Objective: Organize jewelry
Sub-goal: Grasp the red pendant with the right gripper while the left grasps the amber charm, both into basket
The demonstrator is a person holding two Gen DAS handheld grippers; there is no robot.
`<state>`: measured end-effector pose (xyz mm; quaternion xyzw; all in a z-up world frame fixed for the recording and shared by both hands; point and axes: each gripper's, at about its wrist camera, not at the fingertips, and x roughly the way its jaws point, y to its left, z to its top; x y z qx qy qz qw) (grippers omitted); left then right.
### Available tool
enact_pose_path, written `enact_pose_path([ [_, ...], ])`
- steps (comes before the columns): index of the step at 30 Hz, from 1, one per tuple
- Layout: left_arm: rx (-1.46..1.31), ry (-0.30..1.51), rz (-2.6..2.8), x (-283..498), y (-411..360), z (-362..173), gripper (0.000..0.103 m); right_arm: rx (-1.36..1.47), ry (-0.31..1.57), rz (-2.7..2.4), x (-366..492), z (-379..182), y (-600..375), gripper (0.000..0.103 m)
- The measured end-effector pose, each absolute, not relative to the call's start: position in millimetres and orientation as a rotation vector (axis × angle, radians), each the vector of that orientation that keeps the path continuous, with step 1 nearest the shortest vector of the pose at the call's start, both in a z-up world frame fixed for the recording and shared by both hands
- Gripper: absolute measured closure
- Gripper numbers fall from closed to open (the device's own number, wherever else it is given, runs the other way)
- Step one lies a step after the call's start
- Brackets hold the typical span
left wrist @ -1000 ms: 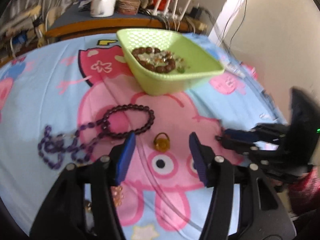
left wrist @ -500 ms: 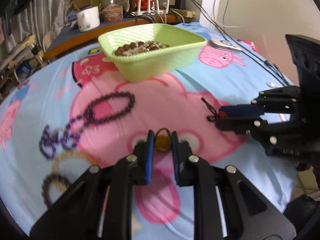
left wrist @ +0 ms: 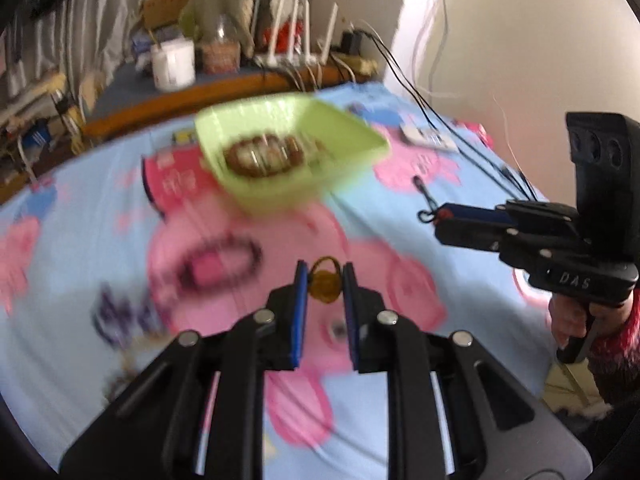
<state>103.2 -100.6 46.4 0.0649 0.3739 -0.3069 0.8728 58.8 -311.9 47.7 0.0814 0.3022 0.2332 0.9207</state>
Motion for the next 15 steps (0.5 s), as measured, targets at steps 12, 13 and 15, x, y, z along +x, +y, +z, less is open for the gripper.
enact_pose_path([
  [12,0.032,0.824,-0.64,206,-122,59,0.086,0.145,0.648,0.359,160,42,-319,0.103],
  [13,0.033,0.843,-0.645,212,-124,55,0.073,0.142,0.654,0.334,163,38,-319,0.103],
  [15,0.013,0.899,-0.603,226,-125,45,0.043,0.16,0.645,0.309,166,34,-319,0.095],
])
